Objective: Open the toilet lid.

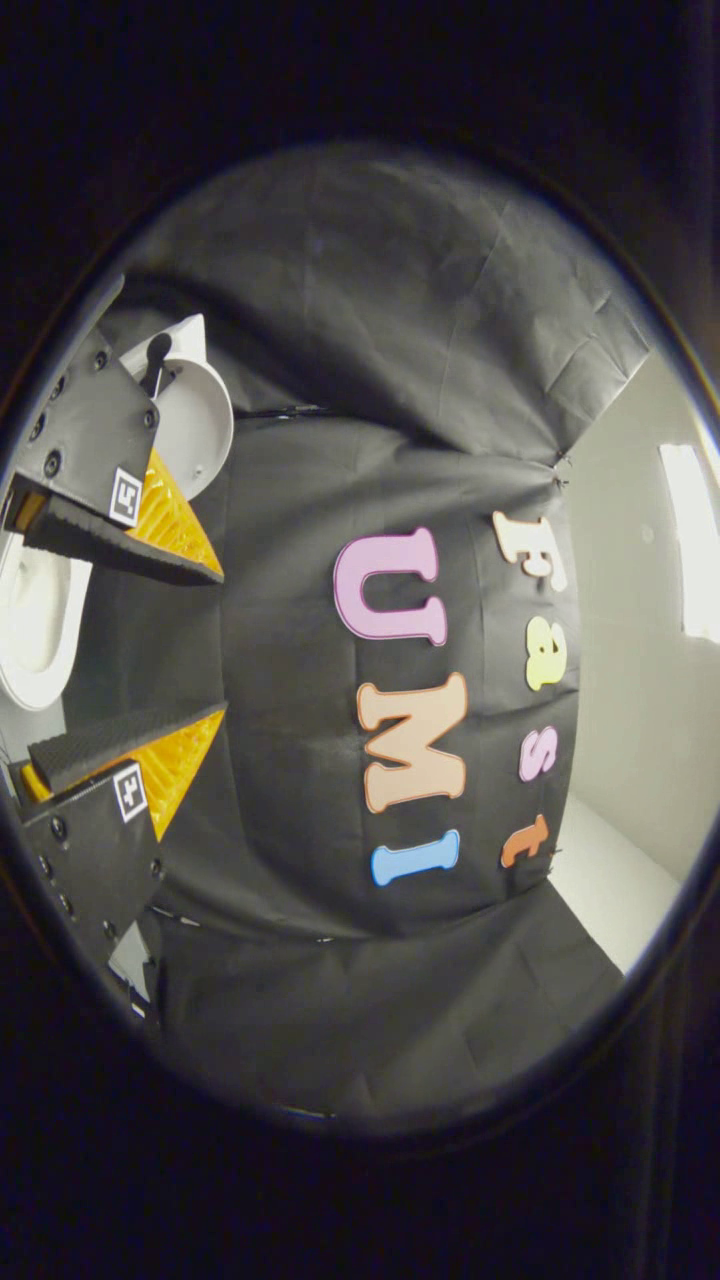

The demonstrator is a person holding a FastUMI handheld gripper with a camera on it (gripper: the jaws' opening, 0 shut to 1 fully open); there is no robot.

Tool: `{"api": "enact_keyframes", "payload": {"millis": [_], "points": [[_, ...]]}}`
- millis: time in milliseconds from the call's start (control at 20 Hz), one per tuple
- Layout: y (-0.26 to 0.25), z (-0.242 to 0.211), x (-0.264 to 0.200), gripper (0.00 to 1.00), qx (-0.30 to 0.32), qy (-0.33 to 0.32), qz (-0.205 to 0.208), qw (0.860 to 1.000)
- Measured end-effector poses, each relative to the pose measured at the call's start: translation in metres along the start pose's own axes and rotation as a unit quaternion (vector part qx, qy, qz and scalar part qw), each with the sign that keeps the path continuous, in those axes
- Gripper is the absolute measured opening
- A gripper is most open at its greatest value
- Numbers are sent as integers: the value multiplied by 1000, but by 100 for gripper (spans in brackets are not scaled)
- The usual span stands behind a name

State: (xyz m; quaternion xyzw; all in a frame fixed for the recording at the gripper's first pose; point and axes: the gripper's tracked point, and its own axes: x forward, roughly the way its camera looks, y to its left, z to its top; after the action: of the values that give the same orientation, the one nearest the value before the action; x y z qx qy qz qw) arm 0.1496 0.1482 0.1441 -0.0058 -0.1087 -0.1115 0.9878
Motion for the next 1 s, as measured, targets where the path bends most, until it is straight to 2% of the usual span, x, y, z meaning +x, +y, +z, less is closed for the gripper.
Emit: {"api": "enact_keyframes", "payload": {"millis": [250, 650, 1000], "points": [[-40, -11, -20, 71, 7, 13, -8, 1000], [-79, -36, -39, 72, 33, 23, 36, 999], [-119, -65, -51, 72, 41, 46, 40, 997]]}}
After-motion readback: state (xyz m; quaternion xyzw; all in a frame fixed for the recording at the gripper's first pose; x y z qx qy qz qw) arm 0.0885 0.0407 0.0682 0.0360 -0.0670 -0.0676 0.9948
